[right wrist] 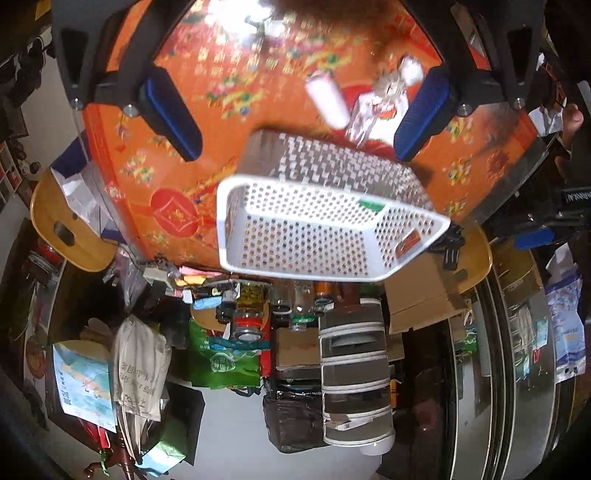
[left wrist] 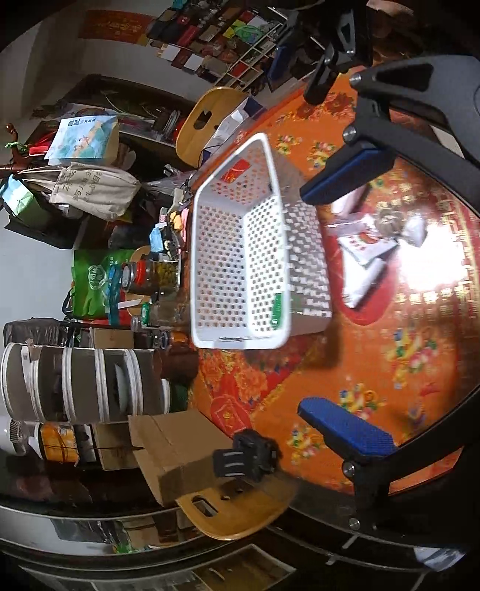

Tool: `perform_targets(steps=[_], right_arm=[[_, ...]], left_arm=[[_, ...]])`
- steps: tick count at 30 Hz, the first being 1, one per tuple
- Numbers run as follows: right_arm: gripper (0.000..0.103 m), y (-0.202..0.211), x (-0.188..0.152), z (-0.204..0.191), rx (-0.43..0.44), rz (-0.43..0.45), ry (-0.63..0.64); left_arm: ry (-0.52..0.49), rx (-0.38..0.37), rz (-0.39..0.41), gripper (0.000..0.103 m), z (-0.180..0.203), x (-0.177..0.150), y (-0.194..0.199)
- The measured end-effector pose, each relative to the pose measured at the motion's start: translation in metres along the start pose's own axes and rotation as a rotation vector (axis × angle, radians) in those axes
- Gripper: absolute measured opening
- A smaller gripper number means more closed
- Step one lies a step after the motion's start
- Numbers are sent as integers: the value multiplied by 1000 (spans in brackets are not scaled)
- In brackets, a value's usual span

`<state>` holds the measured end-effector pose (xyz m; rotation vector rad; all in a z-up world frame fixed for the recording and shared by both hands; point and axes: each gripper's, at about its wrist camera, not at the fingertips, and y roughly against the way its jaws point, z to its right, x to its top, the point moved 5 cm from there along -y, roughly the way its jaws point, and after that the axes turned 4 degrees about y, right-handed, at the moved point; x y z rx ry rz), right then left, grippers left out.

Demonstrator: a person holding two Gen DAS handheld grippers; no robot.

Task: Organize soft objects
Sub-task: 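Move both grippers back toward the remaining items beside the basket, then grasp the pink rolled towel with the right gripper while the left gripper grasps the white cloth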

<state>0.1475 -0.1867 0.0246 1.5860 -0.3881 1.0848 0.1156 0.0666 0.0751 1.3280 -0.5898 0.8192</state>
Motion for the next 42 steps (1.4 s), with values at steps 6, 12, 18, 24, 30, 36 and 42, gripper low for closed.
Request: perform_targets(steps=[6,12,18,24,30,36,42], right_arm=[[103,-6,-42,-12,37,-5,-23],[103,-40,-74,-14,66,-66,-44],[89,-73,-88,-14,68,-111,-46],[80,-99,-94,-13,79,-153,-51],[73,-110,-97,-15,90,-174,-39],[65,-118,-100,-22,106,-193,-22],[45,-123,-101,-28,116,-218,-7]], left_arm=[[-17,6,-36,103,1,-53,-11],[-31,8,-126,103,5,-87,-60],[29,0,-196,94,-6,-95,-108],[93,-7,-278,78,-22,-99,-150],[94,-25,-316,78,-16,-98,-174],[77,-44,-329,78,0,-96,-184],[61,-77,-329,47,14,-95,-189]])
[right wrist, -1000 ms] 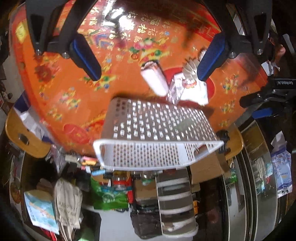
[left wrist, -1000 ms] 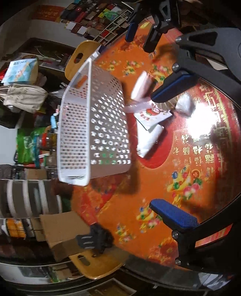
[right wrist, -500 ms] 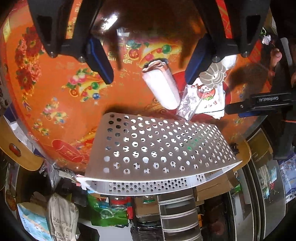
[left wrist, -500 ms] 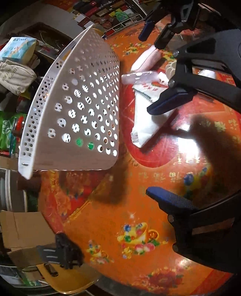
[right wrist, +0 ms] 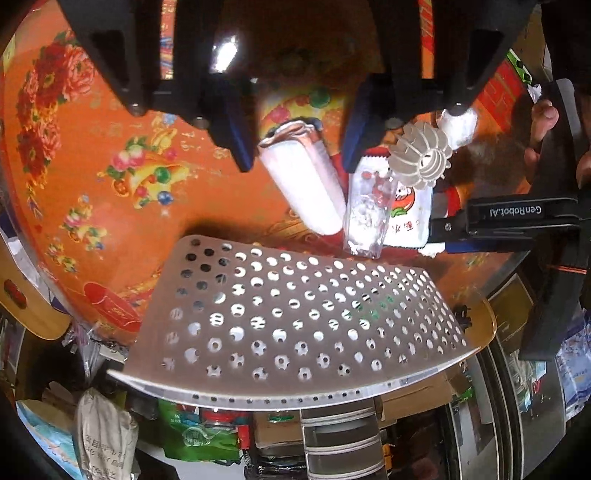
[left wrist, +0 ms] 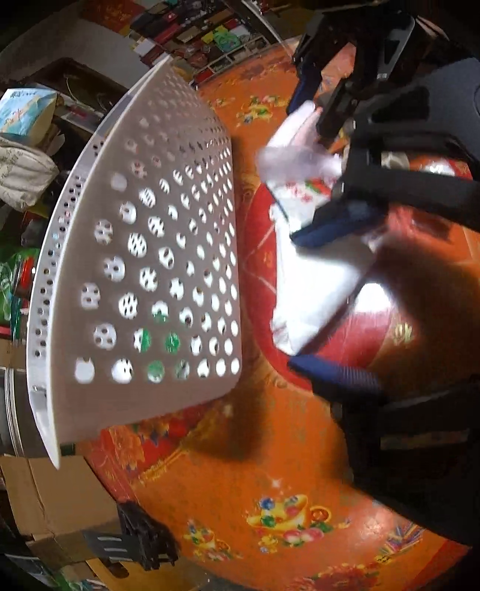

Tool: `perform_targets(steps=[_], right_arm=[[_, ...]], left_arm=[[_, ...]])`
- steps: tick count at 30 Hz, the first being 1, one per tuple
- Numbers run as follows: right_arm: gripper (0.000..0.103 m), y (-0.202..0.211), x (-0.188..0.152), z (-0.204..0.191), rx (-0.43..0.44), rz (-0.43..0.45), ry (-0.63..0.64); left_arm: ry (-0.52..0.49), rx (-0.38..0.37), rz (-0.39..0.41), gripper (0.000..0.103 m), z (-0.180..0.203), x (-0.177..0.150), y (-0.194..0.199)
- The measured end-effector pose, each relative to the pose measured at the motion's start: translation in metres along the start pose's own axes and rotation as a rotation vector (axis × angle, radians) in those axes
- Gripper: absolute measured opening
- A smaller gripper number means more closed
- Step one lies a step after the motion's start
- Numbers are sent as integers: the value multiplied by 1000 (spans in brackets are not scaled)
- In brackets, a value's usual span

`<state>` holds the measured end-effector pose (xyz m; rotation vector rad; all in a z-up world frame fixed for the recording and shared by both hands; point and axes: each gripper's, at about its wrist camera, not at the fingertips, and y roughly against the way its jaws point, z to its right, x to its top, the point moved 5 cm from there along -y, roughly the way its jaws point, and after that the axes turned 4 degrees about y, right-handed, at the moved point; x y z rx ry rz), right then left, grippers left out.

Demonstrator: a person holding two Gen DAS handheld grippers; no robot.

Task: Organize soft objects
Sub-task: 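Grasp the pink rolled towel with the right gripper while the left gripper grasps the white cloth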

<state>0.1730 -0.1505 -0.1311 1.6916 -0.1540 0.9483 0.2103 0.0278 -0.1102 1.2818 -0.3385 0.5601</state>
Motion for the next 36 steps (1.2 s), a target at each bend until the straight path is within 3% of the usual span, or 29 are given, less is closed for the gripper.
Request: perform_targets(steps=[4,7,20,36], right_arm=[[37,-1,-1,-1,-3,-7,0],[35,-2,-1,-1,-2,-8,3],[31,34,-3,-3,-13,65,18],[30,86,7,-2,-49,157,44]], left_arm=[[19,-21,19,21,1,3,4],[41,-39,37,12,-3,6,7],[-11,-71,189,10,0,12,83],[-41,-67,288,10,7,9,145]])
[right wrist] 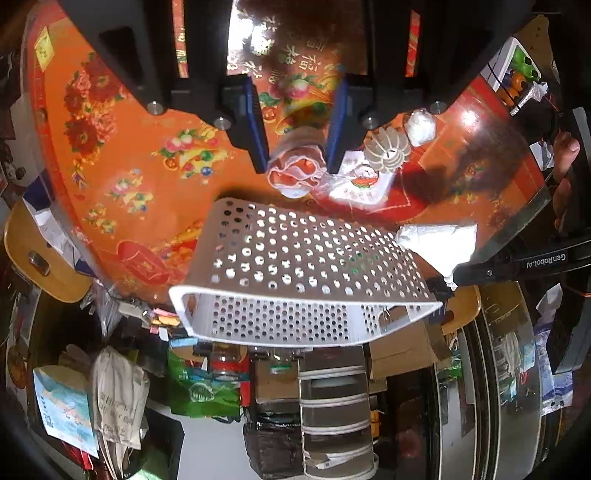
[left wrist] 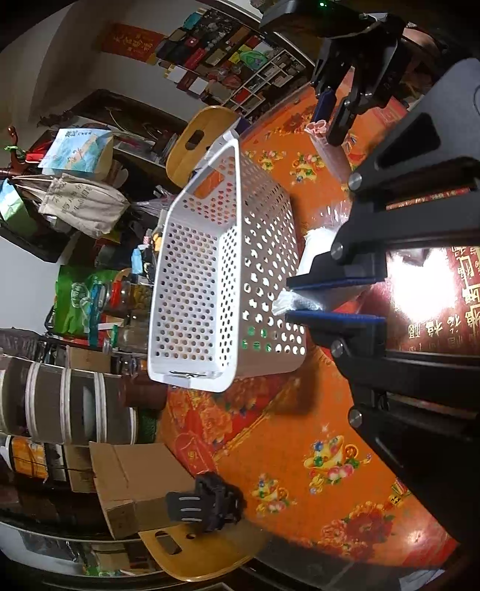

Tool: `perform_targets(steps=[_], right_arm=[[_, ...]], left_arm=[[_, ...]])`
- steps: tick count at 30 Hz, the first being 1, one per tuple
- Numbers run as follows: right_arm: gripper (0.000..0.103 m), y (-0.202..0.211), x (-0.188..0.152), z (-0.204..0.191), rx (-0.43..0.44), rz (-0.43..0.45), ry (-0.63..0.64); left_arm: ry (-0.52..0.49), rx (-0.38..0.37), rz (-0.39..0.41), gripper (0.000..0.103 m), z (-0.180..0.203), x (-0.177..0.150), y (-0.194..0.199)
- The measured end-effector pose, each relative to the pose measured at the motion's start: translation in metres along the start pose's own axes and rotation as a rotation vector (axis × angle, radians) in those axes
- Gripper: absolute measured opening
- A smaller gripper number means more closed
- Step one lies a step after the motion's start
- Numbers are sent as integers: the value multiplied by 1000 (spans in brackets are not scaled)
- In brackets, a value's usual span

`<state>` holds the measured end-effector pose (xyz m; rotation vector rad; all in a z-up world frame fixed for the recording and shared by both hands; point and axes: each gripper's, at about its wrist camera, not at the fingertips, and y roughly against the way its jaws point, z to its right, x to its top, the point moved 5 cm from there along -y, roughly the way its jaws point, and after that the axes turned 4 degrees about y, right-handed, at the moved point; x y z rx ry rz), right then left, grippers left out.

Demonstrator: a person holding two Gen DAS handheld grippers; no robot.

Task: Organize soft objects
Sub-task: 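Grasp the pink rolled towel with the right gripper while the left gripper grasps the white cloth, then lower the towel and cloth into the basket and open both grippers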

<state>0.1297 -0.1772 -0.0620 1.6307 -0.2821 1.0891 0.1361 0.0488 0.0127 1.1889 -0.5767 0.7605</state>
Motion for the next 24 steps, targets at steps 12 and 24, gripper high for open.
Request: perform_targets(steps=[12,24], right_arm=[[30,43,26,0,-10,75,24],[30,70,80,4,-39,149,58]], left_arm=[[-12,-14,60,10,9,20,42],[-6,-32,113,10,18,61,72]])
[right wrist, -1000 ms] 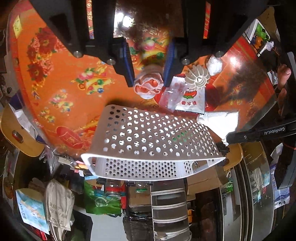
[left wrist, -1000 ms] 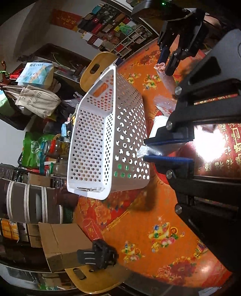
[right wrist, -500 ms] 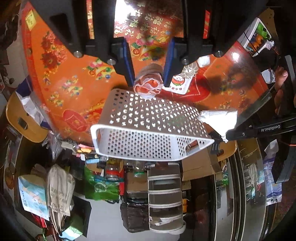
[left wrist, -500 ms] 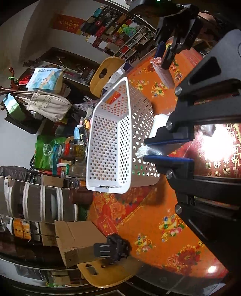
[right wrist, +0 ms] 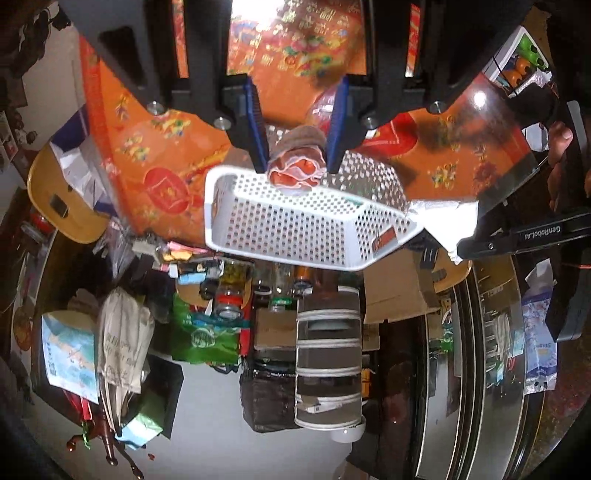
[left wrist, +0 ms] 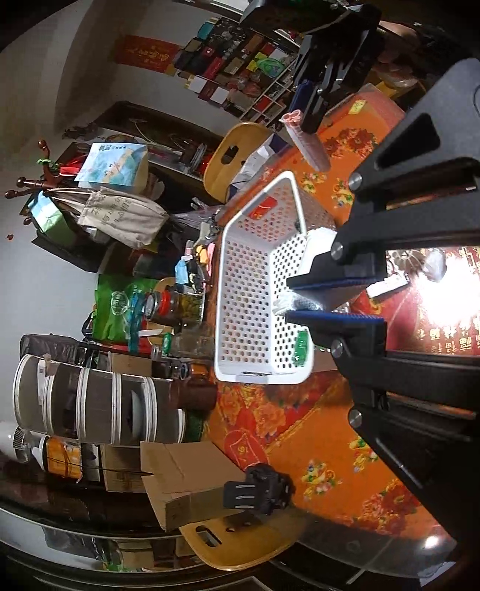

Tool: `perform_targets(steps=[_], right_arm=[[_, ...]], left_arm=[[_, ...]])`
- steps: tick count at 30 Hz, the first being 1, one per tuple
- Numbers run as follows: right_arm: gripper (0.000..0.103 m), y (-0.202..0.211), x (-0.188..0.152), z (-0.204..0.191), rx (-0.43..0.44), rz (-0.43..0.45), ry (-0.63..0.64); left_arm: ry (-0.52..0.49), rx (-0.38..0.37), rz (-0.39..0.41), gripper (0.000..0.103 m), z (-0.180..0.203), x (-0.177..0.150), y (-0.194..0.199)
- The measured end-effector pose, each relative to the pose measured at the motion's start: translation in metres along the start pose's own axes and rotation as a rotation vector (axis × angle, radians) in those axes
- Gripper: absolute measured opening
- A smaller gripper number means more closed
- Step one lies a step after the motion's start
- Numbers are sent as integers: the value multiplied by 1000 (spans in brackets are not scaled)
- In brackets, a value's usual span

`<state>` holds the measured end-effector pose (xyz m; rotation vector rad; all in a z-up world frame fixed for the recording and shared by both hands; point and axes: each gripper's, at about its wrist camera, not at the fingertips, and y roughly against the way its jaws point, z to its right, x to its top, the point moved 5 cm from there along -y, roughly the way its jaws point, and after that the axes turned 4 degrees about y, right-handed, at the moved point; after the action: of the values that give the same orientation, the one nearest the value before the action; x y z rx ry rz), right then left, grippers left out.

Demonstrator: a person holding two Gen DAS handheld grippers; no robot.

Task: Organize soft objects
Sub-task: 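Lower the towel and cloth into the basket and open both grippers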

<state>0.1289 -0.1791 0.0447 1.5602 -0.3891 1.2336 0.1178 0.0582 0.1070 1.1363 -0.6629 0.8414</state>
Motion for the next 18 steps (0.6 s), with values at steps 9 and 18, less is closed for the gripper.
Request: perform_targets(steps=[9,18], right_arm=[[30,-22,44,18,-3,-1,-15],[30,-99,61,45,9,-110,-70]], left_arm=[[3,22,-4,10,7,40,-25],[-32,121,-99,10,11,72,-112]])
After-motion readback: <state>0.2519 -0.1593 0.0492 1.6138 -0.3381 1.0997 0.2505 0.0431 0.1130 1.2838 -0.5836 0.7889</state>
